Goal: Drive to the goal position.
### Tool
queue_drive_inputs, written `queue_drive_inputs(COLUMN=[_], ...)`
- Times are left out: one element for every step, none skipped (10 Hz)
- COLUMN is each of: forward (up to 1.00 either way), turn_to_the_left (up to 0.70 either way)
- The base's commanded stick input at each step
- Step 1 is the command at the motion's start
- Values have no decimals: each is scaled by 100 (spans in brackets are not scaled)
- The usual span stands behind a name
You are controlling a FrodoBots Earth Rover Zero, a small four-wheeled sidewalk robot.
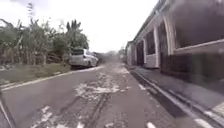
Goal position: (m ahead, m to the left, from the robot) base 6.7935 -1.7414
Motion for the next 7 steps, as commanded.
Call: queue_drive_inputs(forward=[70,70,70,70,70,70,70], turn_to_the_left=[-9,-1,1,1,1,1,1])
